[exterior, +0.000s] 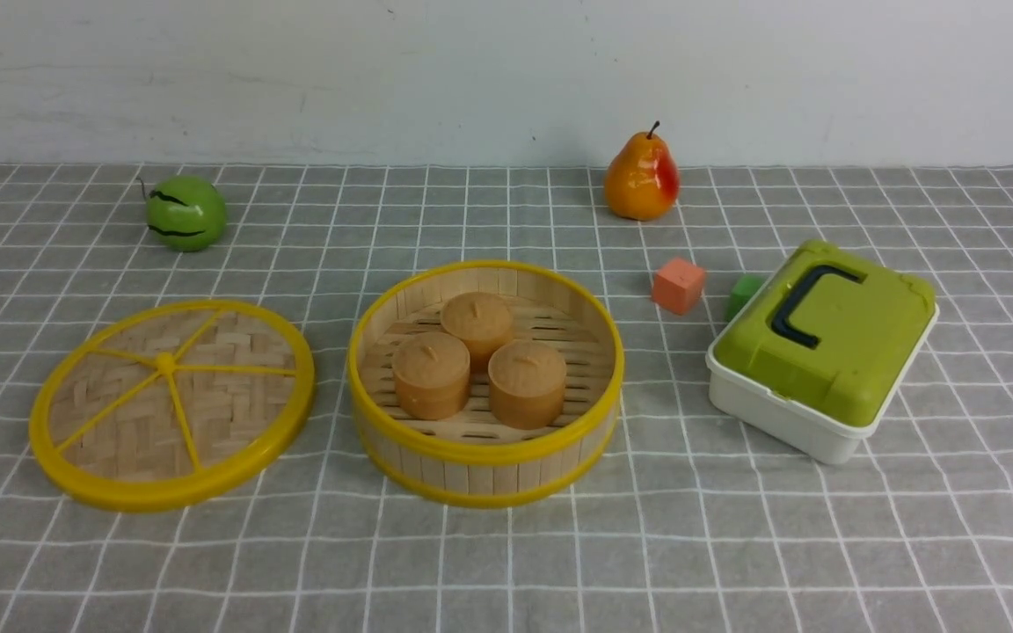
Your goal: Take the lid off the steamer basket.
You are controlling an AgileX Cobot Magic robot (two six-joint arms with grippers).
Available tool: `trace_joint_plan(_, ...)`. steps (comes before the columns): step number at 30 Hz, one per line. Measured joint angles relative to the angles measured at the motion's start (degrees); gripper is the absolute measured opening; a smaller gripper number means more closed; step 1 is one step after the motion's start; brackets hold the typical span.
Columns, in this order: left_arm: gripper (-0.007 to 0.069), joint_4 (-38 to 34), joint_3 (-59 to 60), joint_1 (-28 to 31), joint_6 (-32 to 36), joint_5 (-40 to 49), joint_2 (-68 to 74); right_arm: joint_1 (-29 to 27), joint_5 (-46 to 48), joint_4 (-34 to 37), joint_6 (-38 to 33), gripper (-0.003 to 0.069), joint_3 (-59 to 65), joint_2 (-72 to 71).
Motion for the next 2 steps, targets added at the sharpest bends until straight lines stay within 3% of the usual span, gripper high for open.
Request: trace_joint_plan(2, 0.0059, 0.0, 0.0, 0.0, 0.0, 0.0, 0.0, 0.0, 0.0, 0.0, 0.0, 0.0242, 0.0, 0.0)
